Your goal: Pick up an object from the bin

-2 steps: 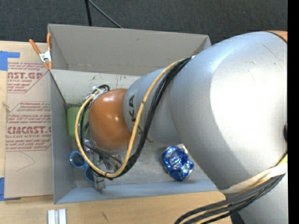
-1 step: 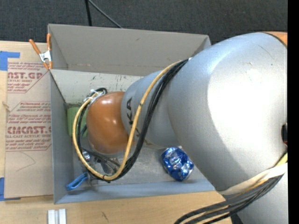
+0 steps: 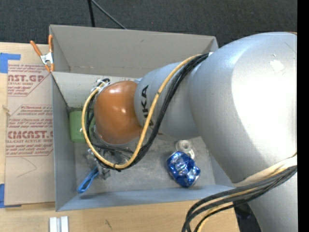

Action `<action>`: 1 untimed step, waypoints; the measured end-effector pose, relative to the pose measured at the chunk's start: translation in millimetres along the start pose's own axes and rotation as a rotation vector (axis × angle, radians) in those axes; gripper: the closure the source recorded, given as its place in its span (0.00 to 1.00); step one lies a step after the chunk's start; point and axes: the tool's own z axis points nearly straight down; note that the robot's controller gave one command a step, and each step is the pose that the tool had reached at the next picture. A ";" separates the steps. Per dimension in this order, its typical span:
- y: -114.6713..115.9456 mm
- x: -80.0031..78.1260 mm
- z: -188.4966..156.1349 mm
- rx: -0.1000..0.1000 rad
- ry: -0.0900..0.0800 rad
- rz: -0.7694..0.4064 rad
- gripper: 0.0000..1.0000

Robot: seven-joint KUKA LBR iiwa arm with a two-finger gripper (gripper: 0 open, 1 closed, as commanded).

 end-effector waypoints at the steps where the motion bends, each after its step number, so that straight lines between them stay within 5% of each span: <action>1: -3.3 -2.1 -202.2 0.002 -0.009 -0.027 1.00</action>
Offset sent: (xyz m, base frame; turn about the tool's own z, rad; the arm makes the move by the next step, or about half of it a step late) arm 0.0013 -0.0031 0.1970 -0.0277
